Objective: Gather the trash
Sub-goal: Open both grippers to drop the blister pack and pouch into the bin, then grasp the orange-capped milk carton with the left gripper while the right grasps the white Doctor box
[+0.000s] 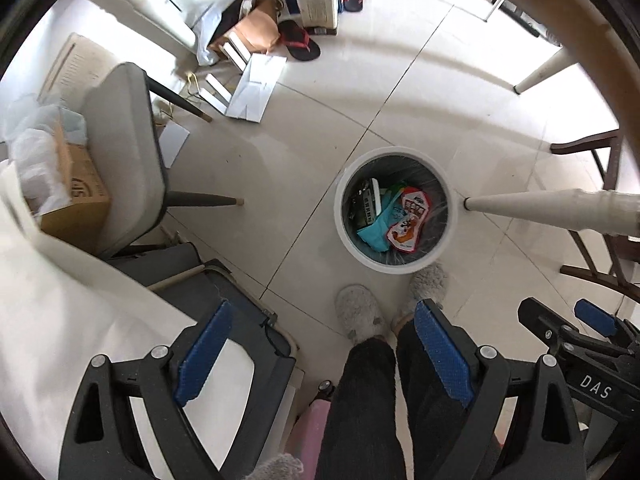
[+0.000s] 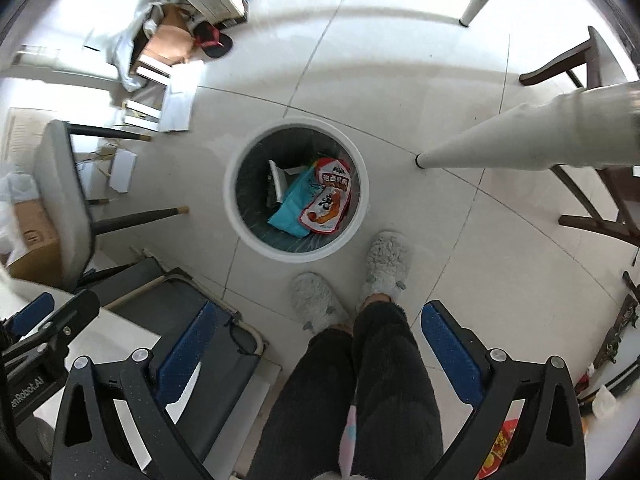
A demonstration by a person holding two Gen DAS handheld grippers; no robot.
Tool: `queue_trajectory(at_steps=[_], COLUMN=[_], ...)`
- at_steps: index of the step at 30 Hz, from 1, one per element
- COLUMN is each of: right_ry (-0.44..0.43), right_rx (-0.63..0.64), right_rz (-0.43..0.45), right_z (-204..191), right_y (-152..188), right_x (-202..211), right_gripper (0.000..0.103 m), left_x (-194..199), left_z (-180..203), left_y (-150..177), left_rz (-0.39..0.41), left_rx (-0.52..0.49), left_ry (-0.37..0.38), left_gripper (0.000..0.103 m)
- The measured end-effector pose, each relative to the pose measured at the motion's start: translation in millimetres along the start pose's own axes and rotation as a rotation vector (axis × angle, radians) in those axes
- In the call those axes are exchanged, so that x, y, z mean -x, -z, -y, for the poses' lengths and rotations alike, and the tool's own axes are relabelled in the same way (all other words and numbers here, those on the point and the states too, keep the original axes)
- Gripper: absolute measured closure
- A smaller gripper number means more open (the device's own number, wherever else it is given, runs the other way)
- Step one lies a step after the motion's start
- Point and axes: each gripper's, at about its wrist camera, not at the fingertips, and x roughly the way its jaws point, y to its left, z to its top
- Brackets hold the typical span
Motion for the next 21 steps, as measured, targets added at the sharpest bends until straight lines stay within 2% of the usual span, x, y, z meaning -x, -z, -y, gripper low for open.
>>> queue_trajectory(at_steps=[7,13,15,16,21], right_ry=[-0.026,-0.086,-0.115,-0.133,-0.21], right_rx=[0.011,0.003,-0.002,-0.01,-0.053], right_rz=[0.046,0.086,0.097,0.109,0.173], right_z=[-6,-5,-5,-3,15], right_y=[24,41,42,40,18], right_x=[94,173,196,210,266], right_gripper=[0.0,0.0,0.0,0.0,0.0], left_x=[66,133,158,168,224], left_z=[-1,-7,-6,-5,22], left_y=[22,27,21,17,-23], left_rz=[0.028,0.113,0.161,0.18,0.308], left_rx=[-0.024,-0.017,-0.012,-0.012,-0.049], left_ry=[0.01,0.023,0.037,0.043,0.05], left_gripper=[0.01,0.01,0.009,0.0,0.0])
